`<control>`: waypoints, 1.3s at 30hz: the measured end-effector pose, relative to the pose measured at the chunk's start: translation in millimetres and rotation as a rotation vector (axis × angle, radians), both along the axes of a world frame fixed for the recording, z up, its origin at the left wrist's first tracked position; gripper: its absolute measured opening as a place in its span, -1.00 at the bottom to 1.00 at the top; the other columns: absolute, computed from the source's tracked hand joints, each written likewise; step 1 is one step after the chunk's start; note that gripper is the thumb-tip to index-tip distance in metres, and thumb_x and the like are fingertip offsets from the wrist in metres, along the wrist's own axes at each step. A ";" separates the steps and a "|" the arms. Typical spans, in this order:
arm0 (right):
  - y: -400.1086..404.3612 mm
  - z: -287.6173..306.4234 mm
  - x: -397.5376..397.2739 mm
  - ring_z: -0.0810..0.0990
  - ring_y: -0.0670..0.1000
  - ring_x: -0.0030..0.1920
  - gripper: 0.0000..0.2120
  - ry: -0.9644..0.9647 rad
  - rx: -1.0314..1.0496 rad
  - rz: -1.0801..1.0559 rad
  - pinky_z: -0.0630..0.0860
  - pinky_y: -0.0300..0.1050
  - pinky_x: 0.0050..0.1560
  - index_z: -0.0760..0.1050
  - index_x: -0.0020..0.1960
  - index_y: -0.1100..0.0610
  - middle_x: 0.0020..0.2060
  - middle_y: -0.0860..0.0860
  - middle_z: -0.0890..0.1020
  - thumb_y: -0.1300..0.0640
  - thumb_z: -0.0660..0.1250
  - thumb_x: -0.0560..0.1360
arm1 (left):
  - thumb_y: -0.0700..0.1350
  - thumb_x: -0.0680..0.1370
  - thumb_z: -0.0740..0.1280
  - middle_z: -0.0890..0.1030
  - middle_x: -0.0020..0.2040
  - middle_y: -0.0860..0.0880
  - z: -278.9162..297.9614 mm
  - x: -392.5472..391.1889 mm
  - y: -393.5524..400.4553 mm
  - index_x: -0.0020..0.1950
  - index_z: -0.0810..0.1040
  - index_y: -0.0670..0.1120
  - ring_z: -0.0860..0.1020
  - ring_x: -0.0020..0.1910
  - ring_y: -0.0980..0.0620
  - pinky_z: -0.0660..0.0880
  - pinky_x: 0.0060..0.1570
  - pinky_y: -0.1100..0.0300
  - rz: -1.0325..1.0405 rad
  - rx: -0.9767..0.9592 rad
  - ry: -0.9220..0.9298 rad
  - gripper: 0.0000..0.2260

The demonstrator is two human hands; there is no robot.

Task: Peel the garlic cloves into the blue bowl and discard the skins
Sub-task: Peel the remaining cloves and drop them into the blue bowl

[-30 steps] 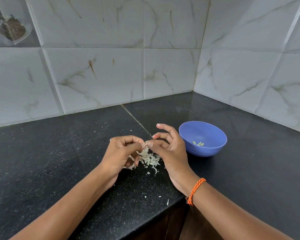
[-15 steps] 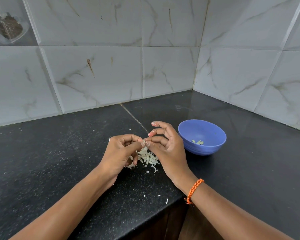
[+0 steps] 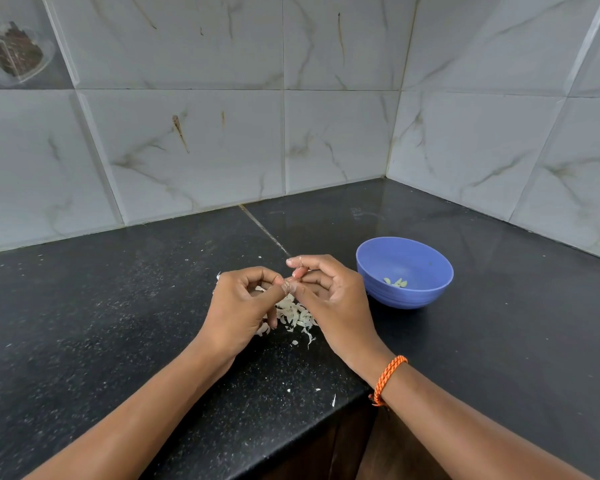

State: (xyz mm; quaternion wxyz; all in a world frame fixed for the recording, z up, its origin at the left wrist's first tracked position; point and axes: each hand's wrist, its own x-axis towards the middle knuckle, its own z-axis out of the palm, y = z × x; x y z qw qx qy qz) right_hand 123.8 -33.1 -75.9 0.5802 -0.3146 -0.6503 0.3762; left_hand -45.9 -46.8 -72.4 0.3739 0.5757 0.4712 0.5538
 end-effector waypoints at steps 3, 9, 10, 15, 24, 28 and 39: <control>0.4 -2.0 -0.3 0.74 0.06 0.07 -0.78 -0.036 0.029 -0.012 0.69 -0.11 0.10 0.70 0.18 0.18 0.01 0.03 0.68 0.36 0.50 0.56 | -0.14 0.59 0.55 0.63 -0.34 -0.16 -1.7 1.1 -0.2 -0.14 0.70 -0.16 0.54 -0.45 -0.07 0.37 -0.48 0.32 0.025 0.021 0.036 -0.85; 1.8 -3.3 0.7 0.74 0.05 0.09 -0.76 -0.084 0.066 -0.032 0.68 -0.12 0.13 0.71 0.16 0.19 0.01 0.00 0.70 0.41 0.47 0.55 | -0.20 0.62 0.50 0.64 -0.32 -0.25 -3.4 2.7 1.5 -0.15 0.69 -0.11 0.55 -0.48 -0.18 0.47 -0.42 0.08 0.047 0.084 0.123 -0.86; 1.7 -3.1 1.0 0.74 0.04 0.09 -0.75 -0.089 0.068 -0.029 0.68 -0.13 0.13 0.71 0.17 0.19 0.01 -0.01 0.70 0.41 0.47 0.54 | -0.20 0.62 0.50 0.65 -0.32 -0.24 -4.1 2.5 2.1 -0.15 0.69 -0.09 0.56 -0.47 -0.25 0.49 -0.41 -0.01 0.056 0.096 0.142 -0.85; 1.4 -3.0 1.5 0.74 0.04 0.09 -0.74 -0.099 0.079 -0.024 0.68 -0.13 0.14 0.71 0.16 0.19 0.01 -0.02 0.70 0.43 0.46 0.53 | -0.17 0.62 0.49 0.65 -0.39 -0.09 -4.7 2.2 0.7 -0.16 0.67 0.01 0.63 -0.43 -0.21 0.57 -0.37 -0.03 0.112 0.121 0.230 -0.83; 1.6 -4.1 -0.7 0.73 0.04 0.08 -0.73 -0.128 0.111 -0.077 0.68 -0.14 0.12 0.72 0.13 0.17 -0.01 -0.03 0.71 0.43 0.46 0.51 | -0.20 0.61 0.48 0.72 -0.33 -0.01 1.6 5.9 -4.9 -0.15 0.68 -0.02 0.73 -0.32 -0.08 0.69 -0.16 -0.26 0.156 0.126 0.245 -0.85; 1.0 -4.0 0.0 0.73 0.03 0.08 -0.72 -0.128 0.117 -0.097 0.67 -0.18 0.11 0.71 0.16 0.18 0.00 -0.02 0.71 0.43 0.46 0.51 | -0.19 0.60 0.48 0.70 -0.35 0.01 3.6 6.1 -5.4 -0.17 0.67 -0.01 0.72 -0.34 -0.07 0.68 -0.17 -0.24 0.193 0.131 0.254 -0.84; 0.2 -3.8 2.4 0.73 0.04 0.06 -0.72 -0.118 0.088 -0.109 0.66 -0.17 0.09 0.72 0.14 0.14 -0.03 -0.06 0.70 0.42 0.44 0.52 | -0.21 0.60 0.45 0.69 -0.30 -0.03 9.0 2.8 -7.3 -0.15 0.67 -0.03 0.72 -0.35 -0.01 0.69 -0.10 -0.23 0.257 0.078 0.198 -0.86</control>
